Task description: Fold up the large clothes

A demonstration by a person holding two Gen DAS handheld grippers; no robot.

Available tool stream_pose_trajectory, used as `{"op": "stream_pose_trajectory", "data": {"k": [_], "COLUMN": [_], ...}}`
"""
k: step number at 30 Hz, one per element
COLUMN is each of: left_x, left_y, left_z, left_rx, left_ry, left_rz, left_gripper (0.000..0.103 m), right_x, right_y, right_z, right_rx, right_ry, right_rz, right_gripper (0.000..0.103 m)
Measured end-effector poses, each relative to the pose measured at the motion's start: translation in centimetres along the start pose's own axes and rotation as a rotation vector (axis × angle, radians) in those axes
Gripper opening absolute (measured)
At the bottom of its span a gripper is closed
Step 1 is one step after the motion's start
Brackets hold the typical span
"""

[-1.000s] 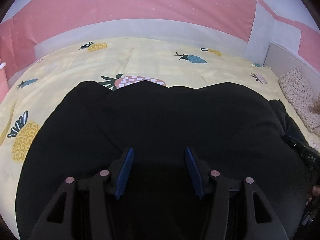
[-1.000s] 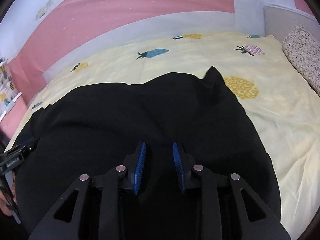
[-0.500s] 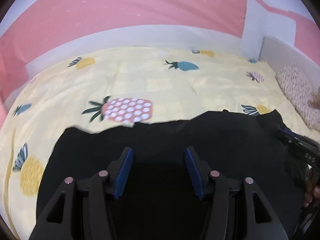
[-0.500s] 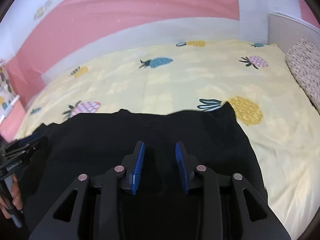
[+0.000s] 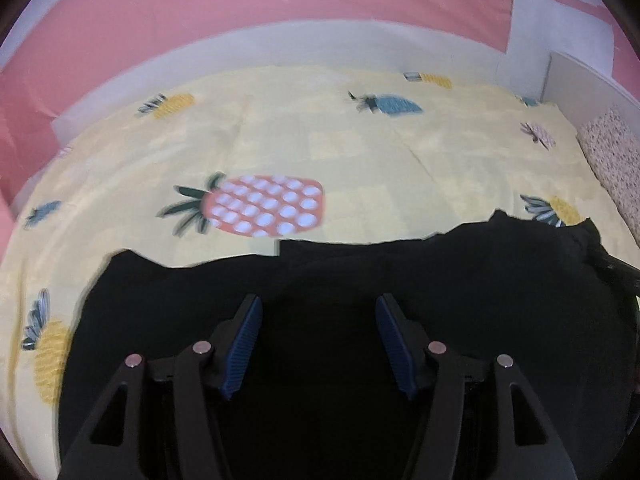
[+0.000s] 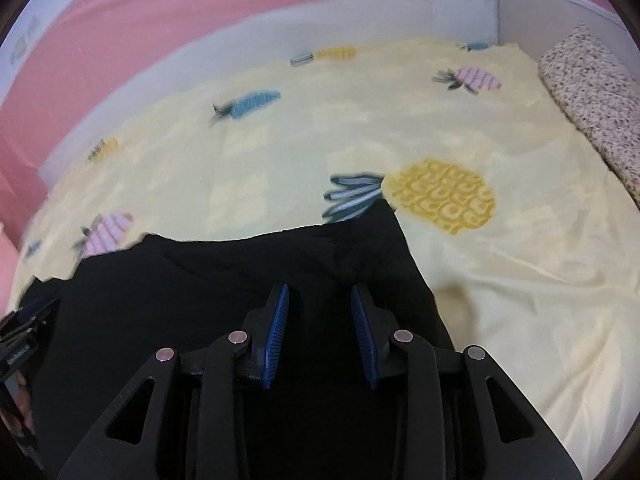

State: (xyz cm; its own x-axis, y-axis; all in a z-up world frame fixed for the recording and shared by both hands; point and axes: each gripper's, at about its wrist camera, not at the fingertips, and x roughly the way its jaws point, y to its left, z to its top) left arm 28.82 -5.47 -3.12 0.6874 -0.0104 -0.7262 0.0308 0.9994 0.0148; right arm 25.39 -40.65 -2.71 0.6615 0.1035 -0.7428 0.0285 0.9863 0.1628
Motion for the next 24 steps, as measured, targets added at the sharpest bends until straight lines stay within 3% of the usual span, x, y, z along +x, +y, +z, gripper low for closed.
{"op": "stream_pose_trajectory", "data": {"k": [6,11,14,17,22,24], "left_x": [-6.9,-9.4,-8.9,-9.5,-10.4,-11.2], "left_y": [1.8,4.0,6.3,7.3,7.9,8.2], "left_z": [-3.5,-8.5,-11.3,-12.1,-12.4,-12.7], "left_rx": [0.011,0.015,-0.029,-0.048,-0.063,-0.074], "left_ry": [-0.115,-0.124,-0.086,-0.097,-0.098,-0.110], "left_rz": [0.010,0.082,0.123,0.144,0.160,0.166], "left_gripper": [0.062,0.062,0.062,0.062,0.062,0.062], "right_x": [-6.6,-8.0,-8.0,-7.8,-8.8,-10.1], "right_y": [-0.1,-2.6,-4.7,-6.2,-5.7,-5.3], "right_z": [-4.3,-9.0,-10.0,-9.8,-9.7,-9.5], "right_rx": [-0.062,-0.050,0.001,0.085,0.067,0.065], "right_ry": [-0.072,-0.084,-0.100,-0.082,-0.094,-0.124], "right_rz": [0.040,0.006,-0.030,-0.013,-0.046,-0.016], "right_gripper": [0.034,0.034,0.035,0.039,0.039,0.039]}}
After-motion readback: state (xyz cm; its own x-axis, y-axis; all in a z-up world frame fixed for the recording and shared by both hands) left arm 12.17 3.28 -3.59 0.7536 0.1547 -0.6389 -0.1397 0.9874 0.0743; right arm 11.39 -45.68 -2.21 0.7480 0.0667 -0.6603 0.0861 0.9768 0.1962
